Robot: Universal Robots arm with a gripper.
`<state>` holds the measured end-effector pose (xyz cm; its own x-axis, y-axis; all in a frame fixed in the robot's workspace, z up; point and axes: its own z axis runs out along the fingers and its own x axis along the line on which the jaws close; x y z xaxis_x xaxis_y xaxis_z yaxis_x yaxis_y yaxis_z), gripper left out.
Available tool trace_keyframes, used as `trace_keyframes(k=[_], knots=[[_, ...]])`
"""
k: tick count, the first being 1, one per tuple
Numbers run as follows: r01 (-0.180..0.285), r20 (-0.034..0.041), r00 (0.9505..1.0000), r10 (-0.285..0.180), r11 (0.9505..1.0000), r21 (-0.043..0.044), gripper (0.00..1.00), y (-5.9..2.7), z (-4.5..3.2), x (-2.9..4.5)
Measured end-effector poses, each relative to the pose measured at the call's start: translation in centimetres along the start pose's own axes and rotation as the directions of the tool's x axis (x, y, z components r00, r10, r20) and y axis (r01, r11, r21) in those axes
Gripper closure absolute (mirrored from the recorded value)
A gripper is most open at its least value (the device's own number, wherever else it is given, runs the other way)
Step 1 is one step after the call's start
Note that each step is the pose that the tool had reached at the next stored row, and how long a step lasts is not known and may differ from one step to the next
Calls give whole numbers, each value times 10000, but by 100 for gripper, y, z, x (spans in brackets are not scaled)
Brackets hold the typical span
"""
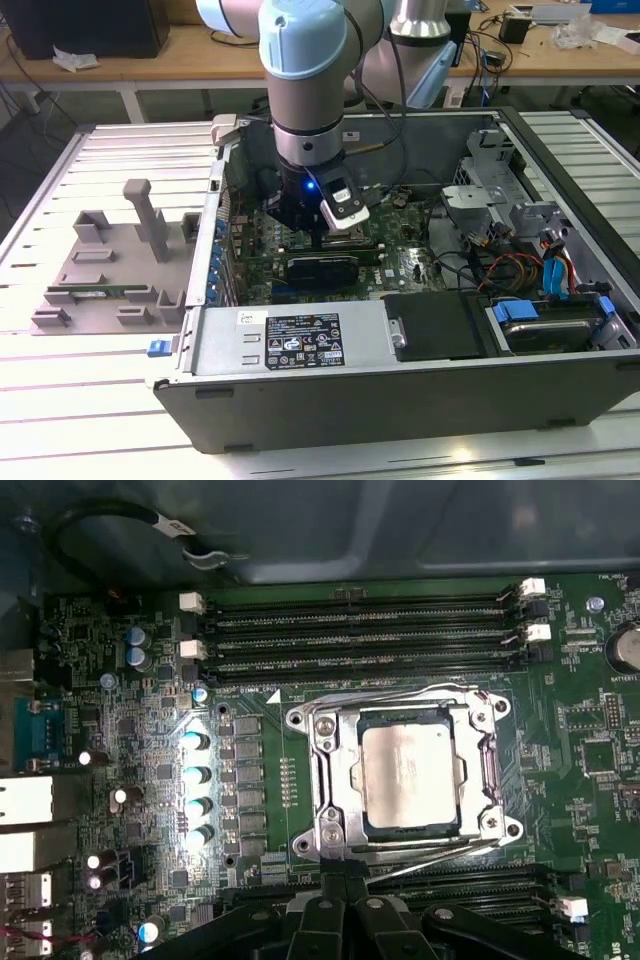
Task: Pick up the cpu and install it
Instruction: 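Install the second cpu locking lever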
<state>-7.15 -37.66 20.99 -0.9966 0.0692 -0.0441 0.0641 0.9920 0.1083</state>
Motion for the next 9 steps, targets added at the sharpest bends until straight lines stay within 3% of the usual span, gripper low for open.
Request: trace_keyframes(k=[3,4,9], knots=[[-12,-15,10000,12,9997,-233,89,-23,4,8],[-21,-26,10000,20,9992,-403,89,-38,10,14],[-25,-32,10000,23,9988,-488,89,-45,19,19]])
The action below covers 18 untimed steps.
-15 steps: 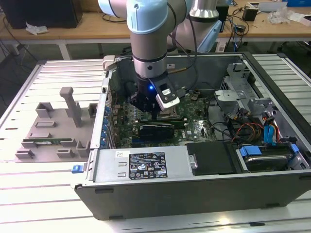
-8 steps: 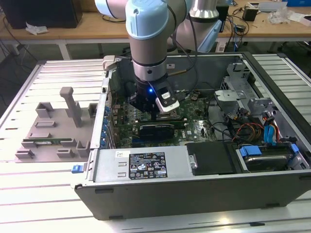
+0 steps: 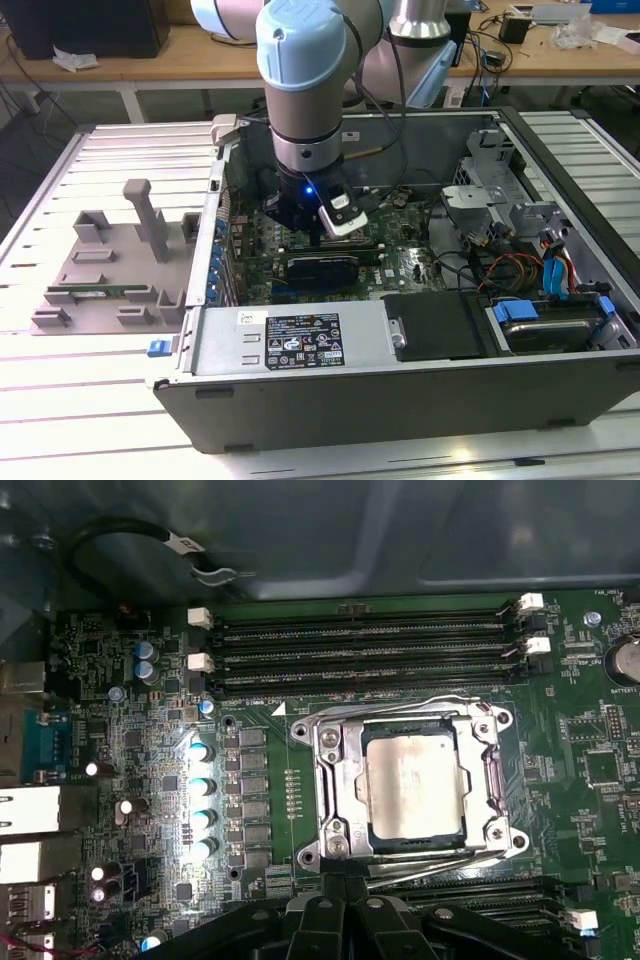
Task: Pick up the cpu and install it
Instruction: 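Install the second cpu locking lever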
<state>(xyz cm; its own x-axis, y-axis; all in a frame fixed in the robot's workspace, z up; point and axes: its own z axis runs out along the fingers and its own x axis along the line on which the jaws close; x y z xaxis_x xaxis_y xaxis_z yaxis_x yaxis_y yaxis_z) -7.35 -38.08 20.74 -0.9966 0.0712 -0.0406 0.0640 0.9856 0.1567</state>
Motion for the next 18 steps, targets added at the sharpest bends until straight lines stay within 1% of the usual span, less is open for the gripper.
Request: trace_keyframes(k=[1,3,5,6,8,9,10,12,13,14,15,18], knots=[[-2,-1,10000,2,10000,-22,89,-2,2,7],[-2,-2,10000,2,10000,-29,89,-10,2,9],[-2,-2,10000,2,10000,-29,89,-50,-5,6],[-3,-2,10000,3,10000,-29,89,-94,-11,3],[-4,-1,10000,4,10000,-30,89,-115,-14,2],[-5,-2,10000,5,10000,-53,89,-116,-9,2],[-6,-5,10000,6,10000,-85,89,-117,-6,3],[-11,-12,10000,11,9998,-193,89,-119,2,15],[-14,-14,10000,13,9997,-231,89,-120,4,22],[-16,-18,10000,16,9996,-289,89,-121,8,34],[-21,-24,10000,20,9993,-369,89,-124,15,56],[-26,-33,10000,24,9990,-450,89,-121,44,66]])
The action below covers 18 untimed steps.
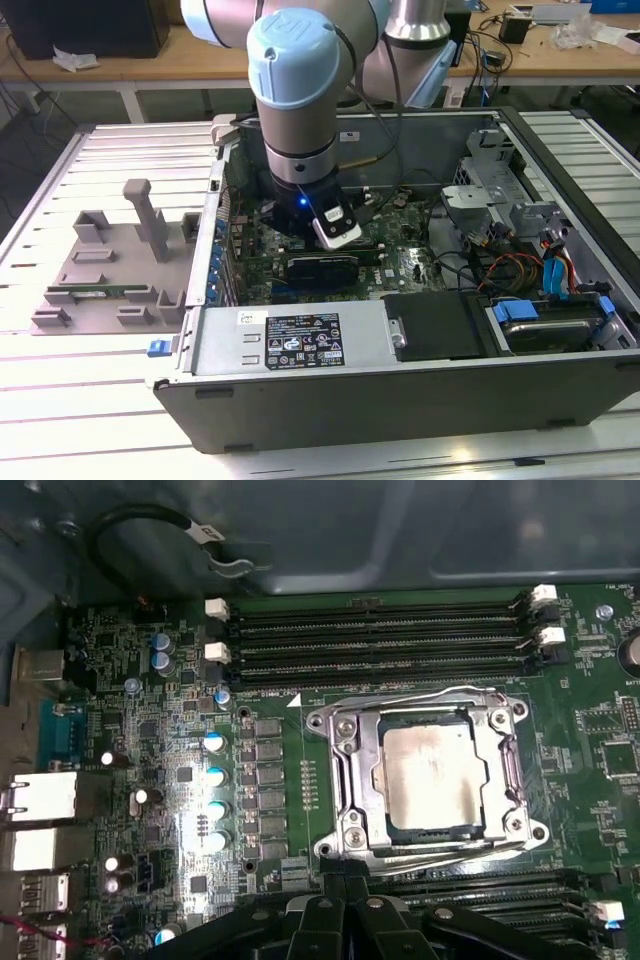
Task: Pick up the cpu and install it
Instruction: 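Install the second cpu locking lever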
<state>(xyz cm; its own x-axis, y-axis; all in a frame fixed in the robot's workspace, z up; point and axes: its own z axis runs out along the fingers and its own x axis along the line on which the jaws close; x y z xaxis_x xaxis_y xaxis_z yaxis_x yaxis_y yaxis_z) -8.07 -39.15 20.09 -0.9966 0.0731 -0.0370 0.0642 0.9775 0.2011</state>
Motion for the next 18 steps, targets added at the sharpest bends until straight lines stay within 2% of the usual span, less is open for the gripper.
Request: trace_keyframes(k=[5,7,11,12,15,16,17,18], knots=[[-13,-13,10000,13,9997,-258,89,8,37,29],[-13,-10,10000,12,9996,-271,89,15,20,39],[-11,-8,10000,11,9998,-196,89,54,-140,34],[-9,-6,10000,9,9999,-161,89,64,-170,33],[6,13,10000,-7,9999,129,89,125,-380,26],[9,18,10000,-9,9998,194,89,134,-413,24],[13,28,10000,-14,9994,359,89,143,-422,25],[9,36,10000,-10,9990,449,89,147,-421,25]])
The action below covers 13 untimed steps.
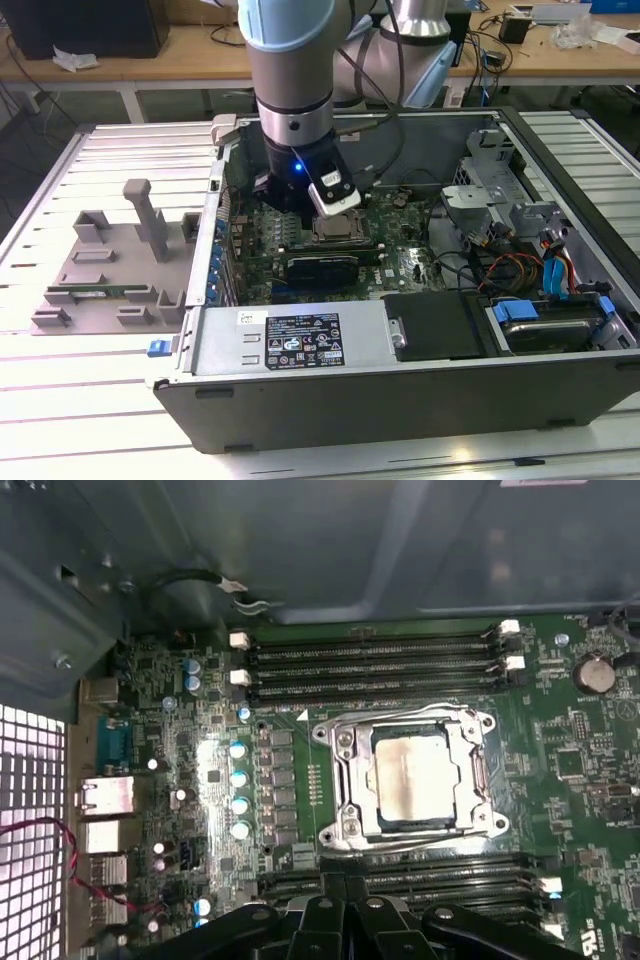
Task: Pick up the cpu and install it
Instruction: 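Install the second cpu locking lever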
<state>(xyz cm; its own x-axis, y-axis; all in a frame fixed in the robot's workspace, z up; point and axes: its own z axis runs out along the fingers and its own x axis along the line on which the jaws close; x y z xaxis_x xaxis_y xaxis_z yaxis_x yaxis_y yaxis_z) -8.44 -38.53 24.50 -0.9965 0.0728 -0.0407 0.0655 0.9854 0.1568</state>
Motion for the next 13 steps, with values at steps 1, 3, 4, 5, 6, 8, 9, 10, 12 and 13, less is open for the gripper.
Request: trace_keyframes(k=[1,3,4,5,6,8,9,10,12,13], knots=[[-14,10,10000,14,9999,107,89,3,1,-15],[-41,19,10000,41,9999,166,89,7,3,-59],[-63,25,10000,62,9998,204,89,11,6,-103],[-77,30,10000,77,9997,227,89,14,8,-143],[-86,32,10000,85,9997,242,89,16,10,-176],[-121,41,9999,120,9995,292,89,23,14,-267],[-128,44,9999,127,9994,311,89,26,16,-298],[-144,50,9999,143,9993,347,89,32,19,-338],[-169,59,9998,167,9990,409,89,55,24,-396],[-180,64,9998,177,9989,441,89,70,28,-421]])
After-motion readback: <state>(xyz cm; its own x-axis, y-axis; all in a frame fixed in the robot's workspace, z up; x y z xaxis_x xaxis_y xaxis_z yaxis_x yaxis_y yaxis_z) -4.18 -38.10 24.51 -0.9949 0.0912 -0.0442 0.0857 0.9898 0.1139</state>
